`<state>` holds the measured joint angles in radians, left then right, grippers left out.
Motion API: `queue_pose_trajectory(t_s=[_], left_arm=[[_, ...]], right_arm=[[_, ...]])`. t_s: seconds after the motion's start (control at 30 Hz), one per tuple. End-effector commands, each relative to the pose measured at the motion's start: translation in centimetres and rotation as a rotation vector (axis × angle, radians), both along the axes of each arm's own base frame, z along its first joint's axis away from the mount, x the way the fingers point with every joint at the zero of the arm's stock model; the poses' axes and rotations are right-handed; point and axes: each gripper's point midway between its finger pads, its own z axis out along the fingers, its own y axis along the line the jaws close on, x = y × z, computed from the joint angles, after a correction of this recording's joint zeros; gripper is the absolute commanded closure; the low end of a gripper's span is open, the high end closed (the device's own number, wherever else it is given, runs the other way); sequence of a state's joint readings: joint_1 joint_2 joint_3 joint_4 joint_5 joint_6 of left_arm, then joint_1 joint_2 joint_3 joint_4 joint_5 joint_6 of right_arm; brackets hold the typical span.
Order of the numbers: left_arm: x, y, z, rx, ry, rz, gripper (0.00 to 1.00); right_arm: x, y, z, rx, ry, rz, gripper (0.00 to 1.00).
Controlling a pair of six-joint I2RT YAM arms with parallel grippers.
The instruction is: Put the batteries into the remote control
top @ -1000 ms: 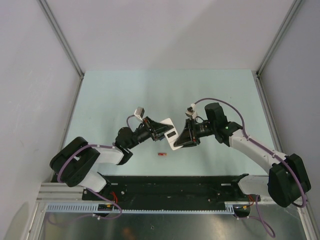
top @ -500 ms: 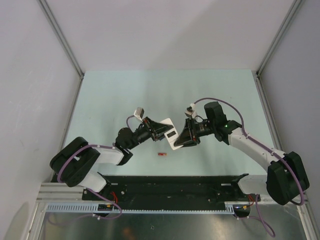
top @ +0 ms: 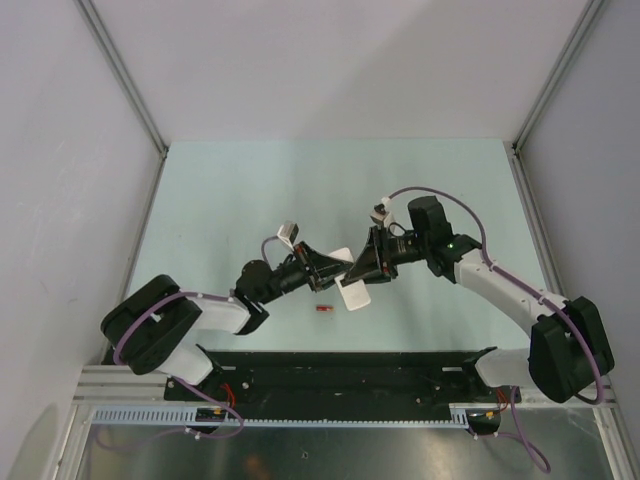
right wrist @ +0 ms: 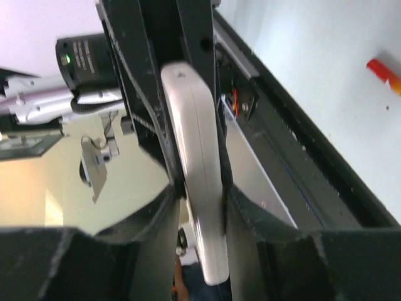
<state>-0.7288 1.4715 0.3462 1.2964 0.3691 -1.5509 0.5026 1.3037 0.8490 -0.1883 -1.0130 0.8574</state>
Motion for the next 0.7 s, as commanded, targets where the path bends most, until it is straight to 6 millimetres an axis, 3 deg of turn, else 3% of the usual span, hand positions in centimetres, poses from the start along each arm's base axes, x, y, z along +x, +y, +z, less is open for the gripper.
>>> queue_pose_trajectory(t_s=[0.0,0.27,0.37,0.43,0.53,0.67], left_arm=[[-9.4,-1.4,2.5,-0.065,-0.157,-0.371,1.0],[-9.3,-1.5,2.3,-0.061,-0.15,-0.364,1.0],[-8.8,-1.5,1.8,-0.051,-0.148,-0.337,1.0],[-7.7,-1.5,1.1,-0.033,-0.139,-0.307,1.0],[-5.2,-1.0,0.1,-0.008,-0.122,-0.237,1.0],[-1.6,-0.2,-0.7,0.038,-0.122,-0.14,1.0]], right_arm=[[7.3,0.7,3.3,0.024,-0.245,-0.227,0.61],[7.4,0.8,4.0,0.048,-0.275,-0.22,0.59],[6.6,1.0,5.2,0.094,-0.303,-0.172,0.51],[5.9,0.7,6.5,0.11,-0.347,-0.147,0.45],[5.3,-0.8,6.6,0.052,-0.393,-0.161,0.38],[5.6,-3.7,4.4,-0.138,-0.443,-0.266,0.37]])
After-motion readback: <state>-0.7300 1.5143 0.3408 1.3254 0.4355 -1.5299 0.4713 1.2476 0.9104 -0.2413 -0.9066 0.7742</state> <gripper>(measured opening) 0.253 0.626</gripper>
